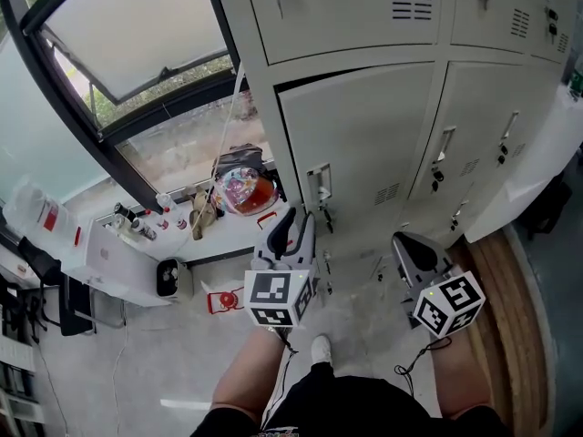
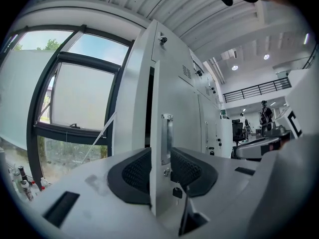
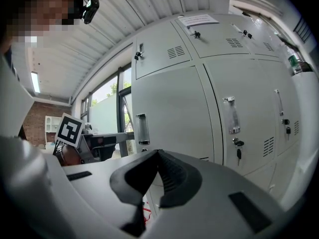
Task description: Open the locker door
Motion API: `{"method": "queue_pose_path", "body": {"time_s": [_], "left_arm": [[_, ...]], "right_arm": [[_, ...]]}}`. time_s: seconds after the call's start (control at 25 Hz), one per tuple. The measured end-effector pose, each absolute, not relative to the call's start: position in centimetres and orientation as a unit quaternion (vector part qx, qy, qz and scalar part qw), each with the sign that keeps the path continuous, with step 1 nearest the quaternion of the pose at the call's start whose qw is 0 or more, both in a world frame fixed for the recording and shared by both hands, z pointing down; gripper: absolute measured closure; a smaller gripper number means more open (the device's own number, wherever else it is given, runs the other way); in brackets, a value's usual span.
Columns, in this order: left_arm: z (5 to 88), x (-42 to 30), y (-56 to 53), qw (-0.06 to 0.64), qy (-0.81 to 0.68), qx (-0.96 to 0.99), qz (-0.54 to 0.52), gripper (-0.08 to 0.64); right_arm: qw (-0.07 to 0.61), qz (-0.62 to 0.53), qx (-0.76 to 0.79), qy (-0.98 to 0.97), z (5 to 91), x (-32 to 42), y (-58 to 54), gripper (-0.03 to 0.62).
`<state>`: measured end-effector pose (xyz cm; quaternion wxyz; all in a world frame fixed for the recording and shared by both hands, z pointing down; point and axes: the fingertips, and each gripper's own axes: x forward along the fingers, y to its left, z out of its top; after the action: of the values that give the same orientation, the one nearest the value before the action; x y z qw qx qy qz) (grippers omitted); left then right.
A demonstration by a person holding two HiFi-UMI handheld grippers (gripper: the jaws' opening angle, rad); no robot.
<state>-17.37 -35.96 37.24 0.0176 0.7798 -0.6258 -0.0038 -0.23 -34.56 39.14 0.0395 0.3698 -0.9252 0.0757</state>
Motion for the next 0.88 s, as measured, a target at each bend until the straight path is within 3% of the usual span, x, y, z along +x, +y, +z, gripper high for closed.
{"method": "queue_pose_path", "body": {"time_s": [0.32, 0.88], "left_arm": [[37.5, -17.1, -38.4, 0.008, -0.634, 0.773, 0.012, 0.307], [37.3, -16.1, -40.8, -0.003, -0.634, 0.773, 0.013, 0.302]], "right_arm": [[0.039, 0.092, 0.376, -0.921, 40.4, -0.2, -35.8, 0.538], [0.041, 0.103, 0.393, -0.913, 41.1, 1.4, -36.5, 0.538]]}}
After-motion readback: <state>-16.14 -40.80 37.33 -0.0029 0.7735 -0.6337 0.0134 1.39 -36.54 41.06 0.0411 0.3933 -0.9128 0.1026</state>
